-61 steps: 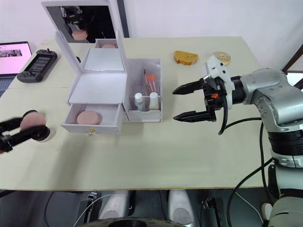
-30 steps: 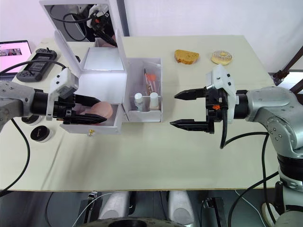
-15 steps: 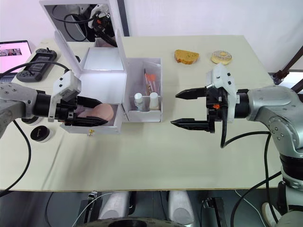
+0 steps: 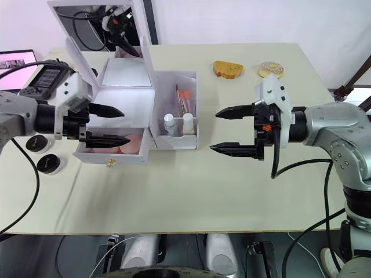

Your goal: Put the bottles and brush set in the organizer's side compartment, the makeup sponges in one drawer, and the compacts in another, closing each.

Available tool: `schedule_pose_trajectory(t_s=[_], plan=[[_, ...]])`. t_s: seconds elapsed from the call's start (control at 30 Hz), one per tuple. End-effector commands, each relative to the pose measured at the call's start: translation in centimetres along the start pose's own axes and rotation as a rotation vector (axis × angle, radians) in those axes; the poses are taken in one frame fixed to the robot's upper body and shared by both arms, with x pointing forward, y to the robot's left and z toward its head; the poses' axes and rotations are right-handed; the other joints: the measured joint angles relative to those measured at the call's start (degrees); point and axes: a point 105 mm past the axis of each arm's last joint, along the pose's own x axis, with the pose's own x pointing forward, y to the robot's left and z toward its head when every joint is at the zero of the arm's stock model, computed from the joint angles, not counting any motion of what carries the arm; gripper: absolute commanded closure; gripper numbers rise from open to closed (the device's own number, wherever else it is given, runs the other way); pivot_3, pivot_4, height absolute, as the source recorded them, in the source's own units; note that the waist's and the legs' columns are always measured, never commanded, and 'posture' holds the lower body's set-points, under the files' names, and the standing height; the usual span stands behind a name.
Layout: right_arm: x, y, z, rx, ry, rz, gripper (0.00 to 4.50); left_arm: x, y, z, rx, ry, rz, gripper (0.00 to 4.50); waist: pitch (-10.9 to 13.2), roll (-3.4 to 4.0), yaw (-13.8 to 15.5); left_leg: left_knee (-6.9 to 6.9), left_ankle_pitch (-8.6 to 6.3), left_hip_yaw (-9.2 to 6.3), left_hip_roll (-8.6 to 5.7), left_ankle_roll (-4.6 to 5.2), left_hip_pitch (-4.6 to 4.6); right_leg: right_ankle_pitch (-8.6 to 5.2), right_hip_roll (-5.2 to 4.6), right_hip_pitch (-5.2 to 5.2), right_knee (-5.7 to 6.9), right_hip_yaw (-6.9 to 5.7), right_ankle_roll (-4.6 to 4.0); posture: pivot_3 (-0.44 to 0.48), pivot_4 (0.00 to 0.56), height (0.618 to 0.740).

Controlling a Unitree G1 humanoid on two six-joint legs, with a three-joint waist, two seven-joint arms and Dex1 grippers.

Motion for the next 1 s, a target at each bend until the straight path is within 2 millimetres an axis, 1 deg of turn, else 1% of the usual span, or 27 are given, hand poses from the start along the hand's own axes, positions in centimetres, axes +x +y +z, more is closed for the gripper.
schedule_pose_trajectory(t_s=[0.03, 0.1, 0.2, 0.33, 0.43, 0.5, 0.53, 0.67, 0.7, 0.77, 0.87, 1.0], plan=[[-0.1, -0.3, 1.0, -0.055, -0.012, 0.008, 0.0, -2.8, -0.9, 2.0, -0.001, -0.142, 0.002, 0.03, 0.0, 0.0, -0.1, 0.0, 0.0, 0.0, 0.0, 0.0, 0.01, 0.0, 0.0, 0.0, 0.0, 0.0, 0.0, 0.0, 0.15, 0.74], [-0.1, -0.6, 1.3, -0.069, -0.022, 0.016, 0.0, -4.3, -1.4, 1.8, -0.024, -0.181, 0.026, 0.03, 0.0, 0.02, -0.6, -0.02, 0.0, 0.03, 0.01, 0.0, 0.04, 0.0, -0.01, -0.01, 0.0, 0.04, 0.0, 0.0, 0.15, 0.74], [0.2, -1.4, 2.3, -0.097, -0.055, 0.035, 0.0, -6.5, -2.4, -0.1, -0.101, -0.192, 0.089, 0.03, 0.0, 0.04, -1.4, -0.04, 0.0, 0.02, 0.01, 0.01, 0.06, 0.0, -0.01, 0.0, 0.02, 0.05, 0.01, 0.0, 0.15, 0.74], [0.7, -2.3, 2.8, -0.115, -0.071, 0.066, 0.0, -8.3, -3.7, -2.1, -0.211, -0.236, 0.163, 0.03, 0.0, 0.03, -1.3, -0.05, -0.01, 0.01, 0.04, 0.01, 0.13, -0.01, 0.0, 0.02, 0.06, 0.03, 0.0, 0.0, 0.15, 0.74], [1.4, -3.2, 3.1, -0.14, -0.065, 0.084, 0.0, -9.3, -5.0, -4.3, -0.275, -0.258, 0.264, 0.03, 0.0, 0.03, -1.3, -0.01, -0.01, 0.02, 0.04, 0.01, 0.12, -0.01, -0.01, 0.07, 0.02, 0.04, -0.03, 0.0, 0.15, 0.74], [1.7, -3.8, 3.5, -0.155, -0.071, 0.091, 0.0, -9.7, -5.7, -6.1, -0.245, -0.23, 0.377, 0.55, 0.0, 0.02, -1.3, 0.02, -0.01, 0.05, 0.04, 0.01, 0.13, -0.01, -0.03, 0.09, -0.03, 0.06, -0.04, 0.0, 0.15, 0.74], [1.8, -4.0, 3.7, -0.16, -0.075, 0.094, 0.0, -9.7, -6.2, -6.7, -0.263, -0.243, 0.412, 0.92, 0.0, 0.01, -1.3, 0.01, -0.01, 0.05, 0.04, 0.01, 0.13, -0.01, -0.02, 0.1, -0.04, 0.06, -0.05, 0.0, 0.15, 0.74], [2.2, -4.5, 3.9, -0.171, -0.078, 0.106, 0.0, -9.5, -8.0, -8.3, -0.295, -0.285, 0.49, 2.91, 0.0, -0.05, -0.7, 0.02, -0.01, 0.01, 0.04, 0.0, 0.12, -0.07, -0.02, 0.12, -0.07, 0.03, -0.19, 0.0, 0.15, 0.74], [2.3, -4.4, 3.9, -0.179, -0.069, 0.116, 0.0, -9.2, -8.4, -9.1, -0.289, -0.274, 0.53, 3.46, 0.0, -0.05, -0.7, 0.04, -0.01, 0.02, 0.04, 0.0, 0.14, -0.09, -0.02, 0.14, -0.08, 0.04, -0.28, 0.0, 0.15, 0.74], [2.5, -4.4, 4.0, -0.183, -0.06, 0.129, 0.0, -8.5, -9.0, -10.0, -0.314, -0.314, 0.601, 4.44, 0.0, -0.03, -0.8, 0.07, -0.01, 0.06, 0.04, -0.01, 0.18, -0.09, -0.03, 0.22, -0.13, 0.06, -0.32, 0.0, 0.15, 0.74], [2.5, -4.4, 4.3, -0.148, -0.05, 0.125, 0.0, -7.3, -9.5, -10.8, -0.301, -0.369, 0.682, 4.44, 0.0, -0.06, -0.6, 0.12, -0.02, 0.14, 0.02, -0.01, 0.19, -0.08, -0.05, 0.26, -0.15, 0.09, -0.32, 0.0, 0.15, 0.74], [1.9, -4.5, 3.4, -0.055, 0.005, 0.101, 0.0, -6.5, -9.5, -12.3, -0.264, -0.37, 0.784, 4.44, 0.0, -0.04, 0.2, 0.13, -0.02, 0.11, 0.03, -0.01, 0.24, -0.06, -0.02, 0.24, -0.1, 0.08, -0.37, 0.0, 0.15, 0.74]])
